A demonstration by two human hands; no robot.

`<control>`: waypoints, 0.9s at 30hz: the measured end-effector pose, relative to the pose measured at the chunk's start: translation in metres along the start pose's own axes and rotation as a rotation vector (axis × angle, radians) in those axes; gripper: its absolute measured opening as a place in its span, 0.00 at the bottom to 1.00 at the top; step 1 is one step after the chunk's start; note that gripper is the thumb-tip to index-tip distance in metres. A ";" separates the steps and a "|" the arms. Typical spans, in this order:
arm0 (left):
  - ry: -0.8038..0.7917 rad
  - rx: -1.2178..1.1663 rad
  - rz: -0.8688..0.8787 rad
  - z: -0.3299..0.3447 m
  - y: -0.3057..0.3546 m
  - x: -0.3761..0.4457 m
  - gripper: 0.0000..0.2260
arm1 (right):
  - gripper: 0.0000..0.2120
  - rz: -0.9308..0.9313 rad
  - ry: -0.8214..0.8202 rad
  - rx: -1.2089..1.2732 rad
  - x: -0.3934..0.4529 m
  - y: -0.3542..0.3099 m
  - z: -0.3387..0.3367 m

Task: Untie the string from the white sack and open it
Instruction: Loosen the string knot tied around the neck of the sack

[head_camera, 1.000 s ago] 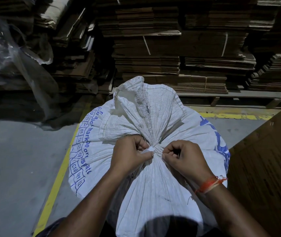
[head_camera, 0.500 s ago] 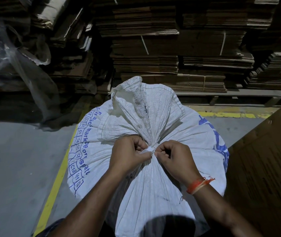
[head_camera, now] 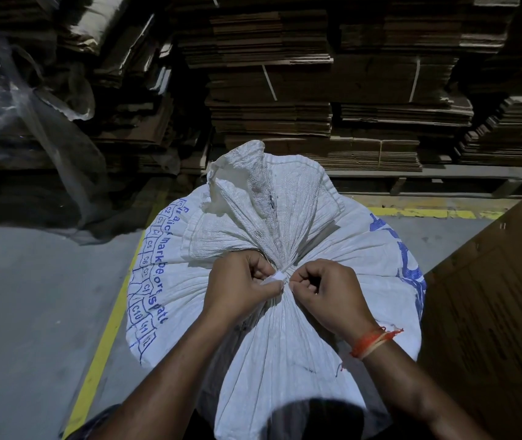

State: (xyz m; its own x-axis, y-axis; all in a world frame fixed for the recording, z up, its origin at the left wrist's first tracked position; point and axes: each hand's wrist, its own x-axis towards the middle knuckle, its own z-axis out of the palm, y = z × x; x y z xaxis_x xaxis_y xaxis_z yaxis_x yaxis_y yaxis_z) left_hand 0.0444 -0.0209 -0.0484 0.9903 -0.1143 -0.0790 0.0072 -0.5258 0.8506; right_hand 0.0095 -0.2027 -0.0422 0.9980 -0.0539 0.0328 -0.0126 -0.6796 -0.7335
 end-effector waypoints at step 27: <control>-0.168 0.042 0.018 -0.007 -0.011 0.006 0.08 | 0.16 0.032 0.015 0.098 -0.003 -0.003 0.025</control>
State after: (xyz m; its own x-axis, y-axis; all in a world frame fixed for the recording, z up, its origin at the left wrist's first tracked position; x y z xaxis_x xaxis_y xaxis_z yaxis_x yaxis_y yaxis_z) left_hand 0.0511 -0.0099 -0.0541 0.9531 -0.2612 -0.1528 -0.0196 -0.5571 0.8302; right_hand 0.0079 -0.1824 -0.0575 0.9962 -0.0853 0.0179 -0.0372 -0.6025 -0.7973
